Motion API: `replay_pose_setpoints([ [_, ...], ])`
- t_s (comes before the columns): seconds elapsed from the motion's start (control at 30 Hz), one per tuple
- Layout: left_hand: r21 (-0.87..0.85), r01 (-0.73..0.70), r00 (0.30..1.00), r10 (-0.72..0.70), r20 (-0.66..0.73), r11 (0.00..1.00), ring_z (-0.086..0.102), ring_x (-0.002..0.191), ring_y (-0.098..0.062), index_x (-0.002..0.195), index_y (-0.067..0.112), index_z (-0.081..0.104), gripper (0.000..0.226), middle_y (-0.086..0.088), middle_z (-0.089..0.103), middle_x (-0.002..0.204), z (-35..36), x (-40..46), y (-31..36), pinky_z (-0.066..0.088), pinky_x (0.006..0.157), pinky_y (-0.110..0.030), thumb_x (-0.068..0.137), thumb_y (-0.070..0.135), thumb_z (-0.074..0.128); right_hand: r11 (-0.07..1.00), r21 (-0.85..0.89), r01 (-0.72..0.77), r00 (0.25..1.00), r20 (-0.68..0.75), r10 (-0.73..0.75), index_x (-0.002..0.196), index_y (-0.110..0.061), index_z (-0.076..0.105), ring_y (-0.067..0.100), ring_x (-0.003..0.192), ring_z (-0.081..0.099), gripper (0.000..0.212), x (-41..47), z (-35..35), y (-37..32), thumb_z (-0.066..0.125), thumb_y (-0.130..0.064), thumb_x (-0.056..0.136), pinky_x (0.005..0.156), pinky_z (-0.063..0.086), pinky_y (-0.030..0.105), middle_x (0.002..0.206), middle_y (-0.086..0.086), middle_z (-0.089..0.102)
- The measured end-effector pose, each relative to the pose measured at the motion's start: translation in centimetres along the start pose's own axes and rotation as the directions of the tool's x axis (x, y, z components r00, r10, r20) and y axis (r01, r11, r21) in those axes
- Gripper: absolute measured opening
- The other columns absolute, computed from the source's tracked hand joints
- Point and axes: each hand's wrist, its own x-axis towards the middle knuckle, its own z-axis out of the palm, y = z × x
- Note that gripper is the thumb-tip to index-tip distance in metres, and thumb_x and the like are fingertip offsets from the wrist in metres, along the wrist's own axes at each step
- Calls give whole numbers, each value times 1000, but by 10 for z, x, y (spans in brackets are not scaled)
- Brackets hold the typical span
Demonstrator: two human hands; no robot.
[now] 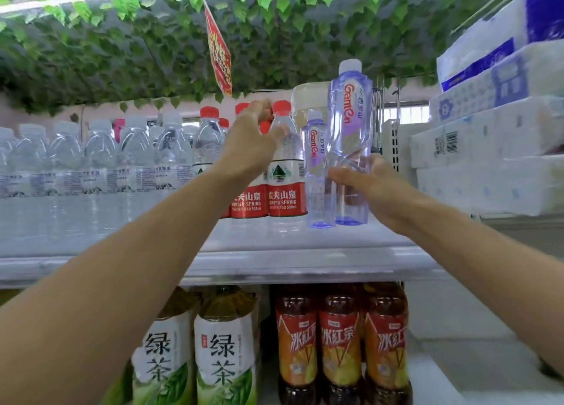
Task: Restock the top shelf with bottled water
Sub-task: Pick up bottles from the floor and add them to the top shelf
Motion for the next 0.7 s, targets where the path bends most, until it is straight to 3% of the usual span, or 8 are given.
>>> replay_pose_setpoints([
  [0.07, 180, -41, 999, 41, 4, 983, 36, 136, -16, 150, 25, 34, 60, 0, 42, 150, 1, 9, -7, 32, 114, -41, 96, 32, 61, 999, -45, -26, 1000, 13, 27, 138, -9, 35, 24, 104, 66, 77, 10, -1, 8, 81, -27, 78, 100, 50, 48, 117, 13, 64],
  [0.17, 438, -74, 997, 63, 40, 896, 21, 145, -25, 152, 30, 30, 71, -8, 33, 154, 4, 15, -14, 20, 119, -47, 91, 42, 65, 997, -63, -54, 997, 51, 58, 118, -17, 47, 18, 97, 65, 47, 17, 5, 20, 77, -19, 82, 91, 52, 34, 111, 9, 64],
  [0.2, 495, -83, 996, 58, 66, 865, 13, 148, -27, 153, 32, 28, 75, -8, 28, 157, 6, 15, -15, 14, 119, -47, 89, 45, 65, 996, -67, -64, 996, 59, 68, 117, -18, 48, 18, 98, 64, 47, 19, 7, 24, 79, -20, 82, 91, 52, 33, 112, 8, 64],
  [0.27, 573, -118, 991, 59, 119, 811, 2, 150, -26, 154, 35, 23, 82, -6, 21, 161, 8, 14, -17, 6, 120, -46, 87, 50, 66, 992, -96, -77, 993, 83, 85, 130, -13, 44, 21, 108, 63, 69, 23, 10, 30, 83, -29, 76, 98, 50, 38, 122, 9, 62],
  [0.37, 623, -167, 985, 96, 146, 764, 1, 151, -24, 155, 35, 20, 87, -5, 22, 162, 10, 15, -22, 1, 120, -45, 84, 52, 69, 984, -162, -79, 986, 134, 101, 137, -14, 41, 17, 115, 57, 74, 25, 9, 31, 81, -35, 78, 101, 45, 34, 129, 2, 58],
  [0.47, 609, -174, 984, 115, 134, 774, 3, 151, -22, 153, 36, 23, 87, -5, 26, 160, 10, 17, -28, 2, 121, -44, 83, 52, 71, 956, -292, -38, 982, 166, 90, 130, -23, 49, 2, 103, 57, 53, 20, 2, 28, 76, -31, 85, 82, 42, 16, 116, -11, 61],
  [0.57, 614, -185, 983, 137, 123, 767, 10, 149, -23, 153, 34, 26, 86, -5, 30, 158, 11, 19, -31, 5, 121, -44, 81, 52, 72, 910, -414, -34, 994, 84, 75, 131, -19, 45, 15, 109, 56, 67, 18, -4, 32, 83, -31, 78, 93, 43, 31, 119, -4, 58],
  [0.7, 611, -184, 983, 155, 101, 770, 19, 145, -24, 151, 33, 29, 85, -4, 35, 154, 12, 21, -34, 12, 121, -44, 80, 52, 73, 853, -520, -46, 998, 4, 57, 117, -15, 50, 20, 101, 59, 60, 22, 1, 34, 86, -34, 73, 84, 47, 35, 107, 2, 61],
])
